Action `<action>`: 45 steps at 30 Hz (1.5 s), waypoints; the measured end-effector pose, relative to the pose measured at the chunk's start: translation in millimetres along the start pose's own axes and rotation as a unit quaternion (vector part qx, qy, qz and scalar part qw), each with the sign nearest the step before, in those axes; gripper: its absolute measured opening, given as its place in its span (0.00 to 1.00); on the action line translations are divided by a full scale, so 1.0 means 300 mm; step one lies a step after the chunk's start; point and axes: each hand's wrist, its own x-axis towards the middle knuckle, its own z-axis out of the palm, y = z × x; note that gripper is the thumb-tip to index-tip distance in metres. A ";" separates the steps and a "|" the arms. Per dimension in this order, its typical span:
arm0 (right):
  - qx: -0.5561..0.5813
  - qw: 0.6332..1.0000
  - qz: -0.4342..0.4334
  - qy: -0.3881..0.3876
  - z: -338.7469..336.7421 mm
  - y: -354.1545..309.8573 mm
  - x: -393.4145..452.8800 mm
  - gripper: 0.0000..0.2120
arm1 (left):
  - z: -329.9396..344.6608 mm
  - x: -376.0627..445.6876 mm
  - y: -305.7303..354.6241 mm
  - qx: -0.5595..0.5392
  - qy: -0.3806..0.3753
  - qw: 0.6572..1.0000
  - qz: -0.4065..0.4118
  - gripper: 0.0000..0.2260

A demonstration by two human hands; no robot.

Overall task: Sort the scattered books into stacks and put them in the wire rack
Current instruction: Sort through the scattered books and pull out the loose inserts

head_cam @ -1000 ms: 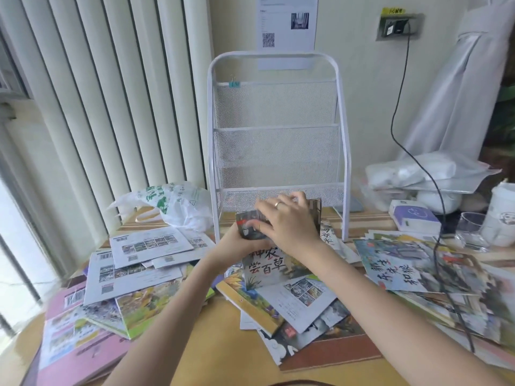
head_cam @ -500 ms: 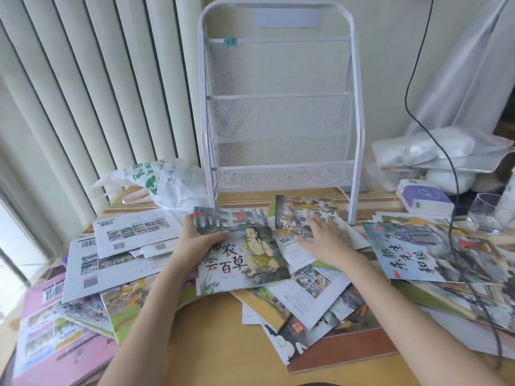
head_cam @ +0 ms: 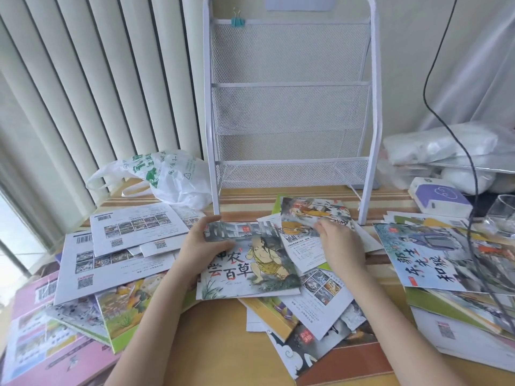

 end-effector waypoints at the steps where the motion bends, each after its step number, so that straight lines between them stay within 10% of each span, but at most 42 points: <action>1: 0.029 0.997 0.003 0.068 0.001 0.004 -0.008 0.12 | 0.001 -0.003 0.001 0.002 -0.010 1.000 -0.002 0.23; 7: 0.271 0.928 -0.016 0.255 -0.062 -0.040 -0.010 0.24 | 0.012 -0.014 0.014 -0.015 -0.010 1.000 0.005 0.08; 17: 0.574 0.810 -0.020 0.120 -0.056 -0.194 -0.038 0.19 | 0.022 -0.031 0.016 -0.162 -0.099 0.981 -0.037 0.28; 24: 0.568 0.818 0.019 -0.092 -0.029 -0.196 -0.032 0.16 | 0.067 -0.035 0.018 -0.122 -0.034 0.992 -0.011 0.34; 26: 0.454 0.884 0.074 -0.081 -0.026 -0.148 -0.017 0.08 | 0.045 -0.032 0.025 -0.144 0.021 0.989 -0.017 0.33; 28: 0.246 0.959 0.100 -0.098 -0.013 -0.089 -0.006 0.21 | 0.027 -0.034 0.027 -0.125 0.044 0.991 -0.004 0.32; 32: 0.010 0.966 0.096 -0.239 0.003 -0.070 -0.015 0.45 | 0.022 -0.042 0.037 -0.127 0.041 0.991 -0.007 0.29; 39: -0.084 0.984 0.066 -0.145 0.009 -0.108 -0.030 0.31 | 0.027 -0.040 0.034 -0.098 0.032 0.993 -0.052 0.24; 45: 0.201 0.968 0.019 0.147 -0.024 -0.118 -0.032 0.16 | 0.019 -0.039 0.038 -0.081 0.025 0.995 -0.061 0.20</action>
